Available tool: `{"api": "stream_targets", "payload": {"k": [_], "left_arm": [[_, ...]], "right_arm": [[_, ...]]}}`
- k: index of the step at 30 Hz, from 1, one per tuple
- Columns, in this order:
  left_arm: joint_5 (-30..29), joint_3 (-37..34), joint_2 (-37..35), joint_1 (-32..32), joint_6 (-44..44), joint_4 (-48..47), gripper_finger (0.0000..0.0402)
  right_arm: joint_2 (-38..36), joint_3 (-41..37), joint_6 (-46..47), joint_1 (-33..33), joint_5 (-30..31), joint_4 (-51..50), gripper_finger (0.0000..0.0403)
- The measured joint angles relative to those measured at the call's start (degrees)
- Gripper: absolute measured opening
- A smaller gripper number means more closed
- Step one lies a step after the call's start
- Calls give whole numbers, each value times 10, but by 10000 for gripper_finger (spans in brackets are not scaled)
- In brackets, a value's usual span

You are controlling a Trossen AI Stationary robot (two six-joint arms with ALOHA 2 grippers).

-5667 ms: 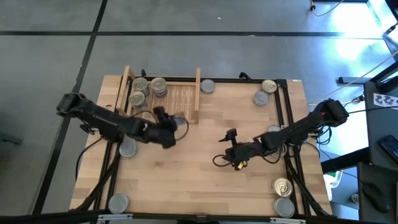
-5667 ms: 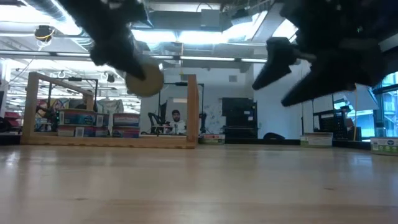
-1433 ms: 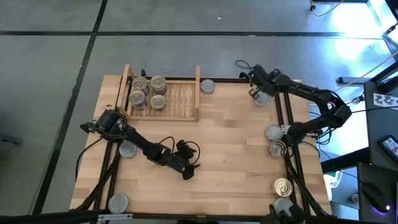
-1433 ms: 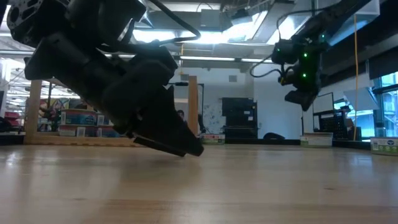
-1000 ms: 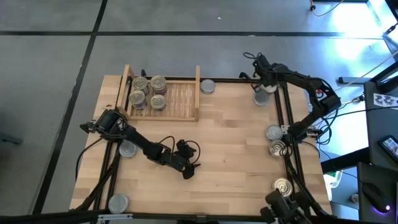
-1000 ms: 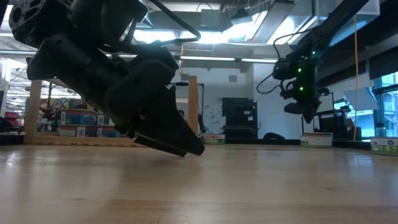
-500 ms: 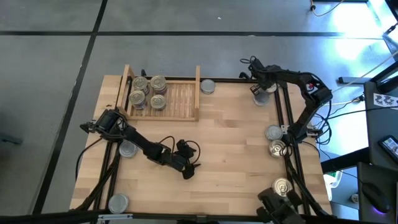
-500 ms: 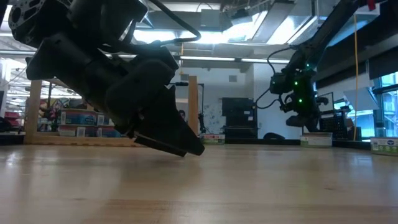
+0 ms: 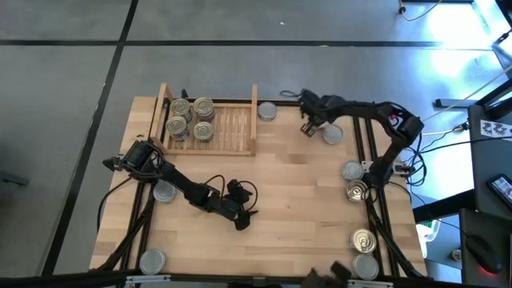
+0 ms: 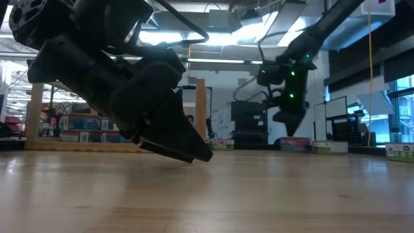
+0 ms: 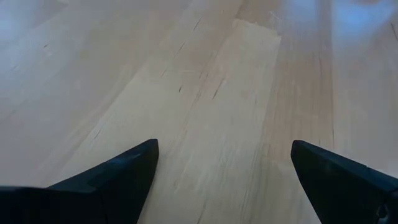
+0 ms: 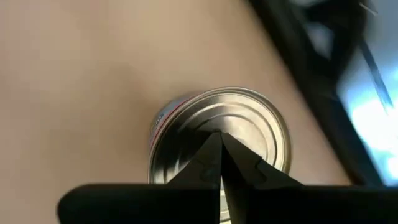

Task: Stack canned seafood by type on shelf
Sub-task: Move the blue tuna can from the top right to the center

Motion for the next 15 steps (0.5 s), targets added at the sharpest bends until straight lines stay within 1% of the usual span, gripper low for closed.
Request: {"api": "stream_targets", "payload": {"k": [7, 11, 15], "left_arm": [[0, 0, 0, 0, -3, 0, 363], [0, 0, 0, 0, -9, 0, 363], [0, 0, 0, 0, -9, 0, 363]], "right_arm": [[0, 0, 8, 144, -50, -4, 7], [0, -1, 13, 228, -64, -2, 7], [1, -2, 25, 306, -81, 36, 7]]}}
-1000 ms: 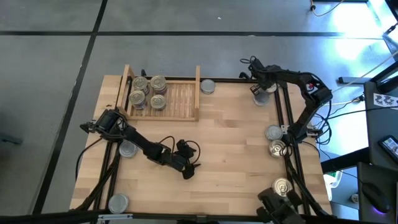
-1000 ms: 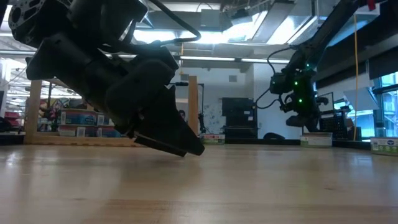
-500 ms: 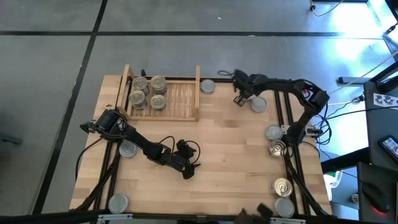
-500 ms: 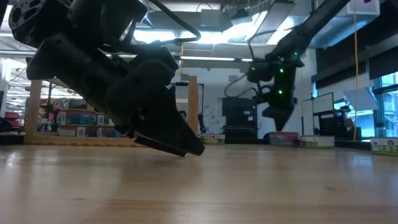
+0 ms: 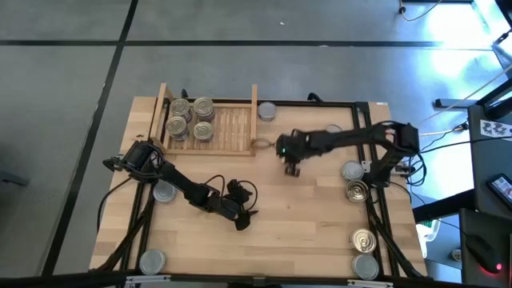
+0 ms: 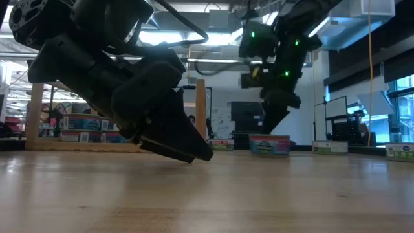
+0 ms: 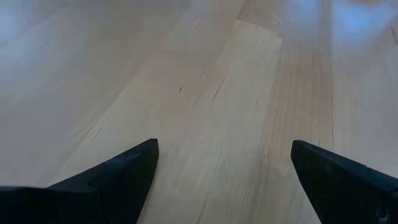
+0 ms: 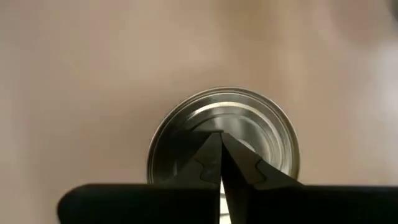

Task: Stack canned seafood by type on shelf
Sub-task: Move the blue tuna can from the top right to the center, then stack the blue tuna can on top of the other blue tuna can on the shelf

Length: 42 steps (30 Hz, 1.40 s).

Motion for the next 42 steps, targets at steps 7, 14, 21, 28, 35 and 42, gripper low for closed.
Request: {"api": "stream_targets", "payload": {"k": [7, 14, 21, 28, 35, 42], "left_arm": [[0, 0, 0, 0, 5, 0, 363], [53, 1, -22, 0, 10, -35, 363], [85, 0, -128, -33, -15, -162, 363], [-7, 2, -237, -47, 25, -200, 363], [-5, -2, -206, -8, 82, -210, 304], [22, -17, -189, 8, 122, -231, 71]], "right_arm": [[19, 0, 37, 94, -62, 111, 7], [82, 1, 45, 155, -71, 273, 7], [135, 16, 16, 178, -68, 448, 7], [98, 56, -68, 177, -61, 473, 7], [-46, 25, -128, 176, -30, 364, 7], [-80, -57, -92, 177, -67, 365, 7]]}}
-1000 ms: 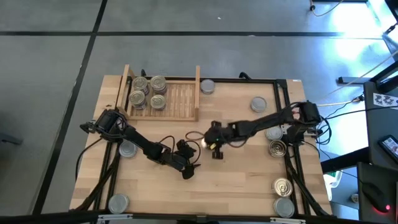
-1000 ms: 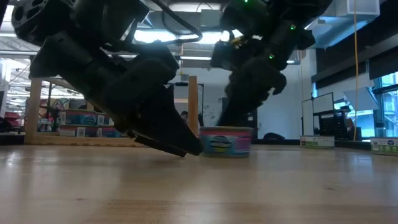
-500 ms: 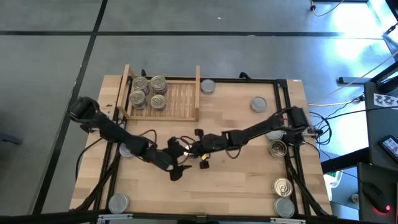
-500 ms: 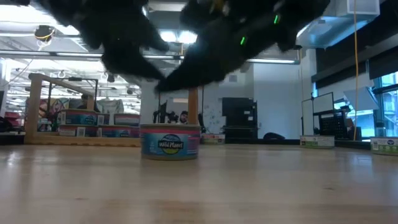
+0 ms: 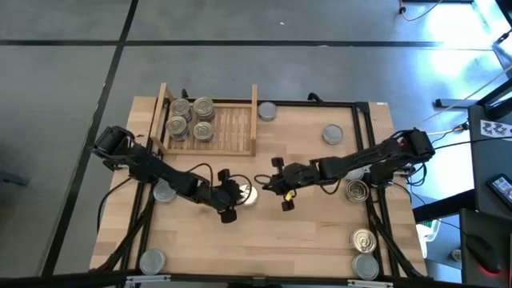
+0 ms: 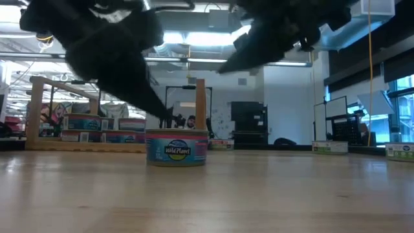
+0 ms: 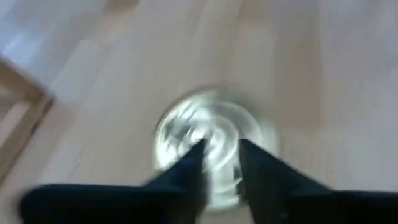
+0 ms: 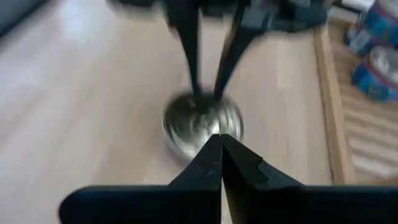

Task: Stack canned seafood by type on shelf
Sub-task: Stack the blue tuna can on top of the other blue tuna can on the shelf

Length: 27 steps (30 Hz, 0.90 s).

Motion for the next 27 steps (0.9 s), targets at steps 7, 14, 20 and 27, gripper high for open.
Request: {"api": "stream_targets", "payload": {"k": [7, 14, 20, 27], "left_arm": [[3, -59, 0, 4, 19, 80, 26], [32, -115, -1, 14, 38, 217, 4], [34, -123, 24, 29, 40, 240, 5], [35, -140, 63, 46, 1, 294, 4]], "right_arm": [[10, -10, 52, -1, 7, 39, 7], [42, -10, 49, -1, -8, 93, 44], [94, -8, 36, 0, -22, 147, 159], [134, -8, -52, 3, -21, 156, 270]]}}
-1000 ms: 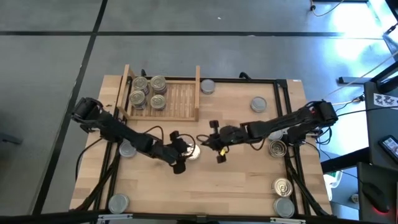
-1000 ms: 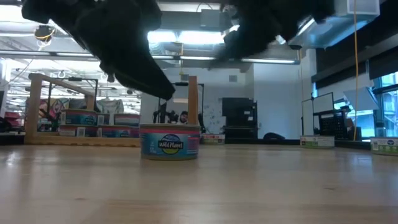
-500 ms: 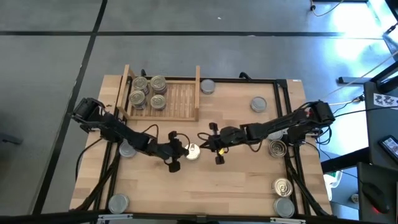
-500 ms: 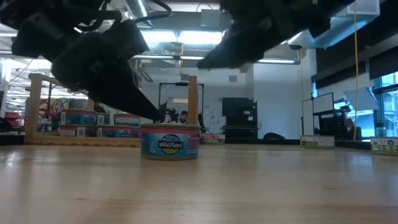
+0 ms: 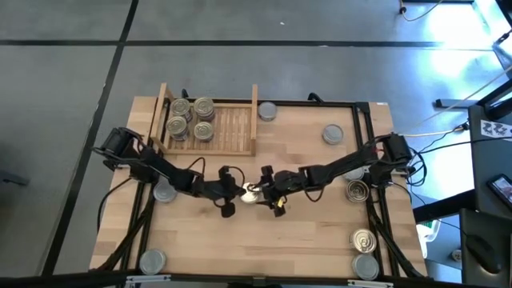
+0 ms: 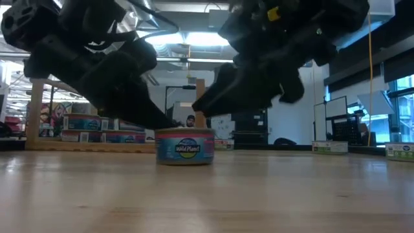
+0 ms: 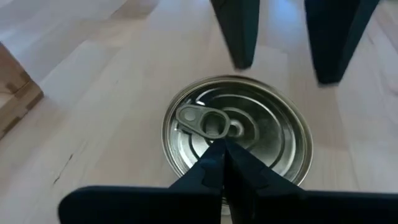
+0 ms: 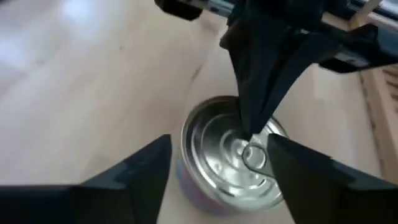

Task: Stack canned seafood by type on shelf
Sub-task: Stack the blue tuna can on top of the other blue tuna can on the shelf

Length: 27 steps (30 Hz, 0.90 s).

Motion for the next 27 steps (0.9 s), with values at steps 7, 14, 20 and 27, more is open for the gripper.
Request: {"api": "stream_targets", "payload": {"k": [7, 14, 20, 27], "left_arm": [[0, -40, 6, 17, -40, 74, 3], [12, -45, 7, 29, -51, 87, 3], [17, -45, 8, 31, -50, 94, 3], [17, -46, 8, 31, -54, 95, 3]], "right_arm": [[15, 0, -161, 30, 75, -24, 323], [40, 1, -332, 53, 202, -15, 328], [75, 9, -410, 47, 224, -6, 317], [124, 69, -449, 33, 246, -43, 307]]}}
